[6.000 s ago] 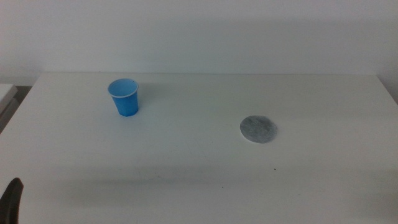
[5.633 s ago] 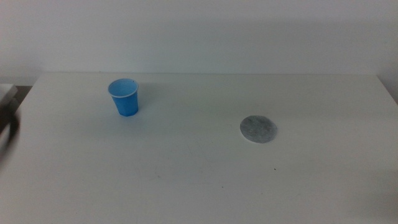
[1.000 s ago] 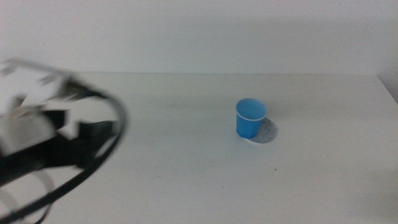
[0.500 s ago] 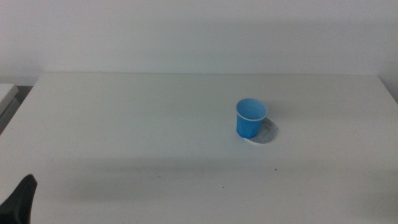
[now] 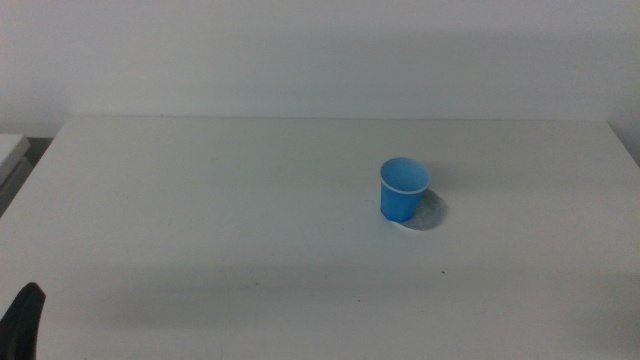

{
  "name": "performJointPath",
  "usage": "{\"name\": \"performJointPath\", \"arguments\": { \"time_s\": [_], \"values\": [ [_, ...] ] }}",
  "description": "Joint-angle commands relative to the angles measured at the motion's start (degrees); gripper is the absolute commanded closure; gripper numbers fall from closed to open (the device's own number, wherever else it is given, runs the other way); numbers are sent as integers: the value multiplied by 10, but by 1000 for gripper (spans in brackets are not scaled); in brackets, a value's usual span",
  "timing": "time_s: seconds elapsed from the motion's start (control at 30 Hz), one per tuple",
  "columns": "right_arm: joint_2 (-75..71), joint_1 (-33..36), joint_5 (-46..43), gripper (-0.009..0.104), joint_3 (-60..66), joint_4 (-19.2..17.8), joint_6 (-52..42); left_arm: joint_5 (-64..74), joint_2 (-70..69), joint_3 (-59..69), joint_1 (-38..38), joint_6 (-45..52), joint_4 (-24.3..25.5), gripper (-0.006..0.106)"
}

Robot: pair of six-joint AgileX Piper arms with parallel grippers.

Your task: Place an empty cup on a cup mat.

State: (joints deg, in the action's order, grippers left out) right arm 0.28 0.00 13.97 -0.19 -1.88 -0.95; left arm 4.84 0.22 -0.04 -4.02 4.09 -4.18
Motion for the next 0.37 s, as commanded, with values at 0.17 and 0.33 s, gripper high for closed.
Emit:
{"name": "performJointPath", "arguments": {
  "time_s": [0.17,0.33],
  "values": [
    [-3,0,-3,2,2,-3,-2,-6,-2,0,0,-45,42,7],
    [-3,0,-3,2,2,-3,-2,-8,-2,0,0,-45,42,7]
  ]
}}
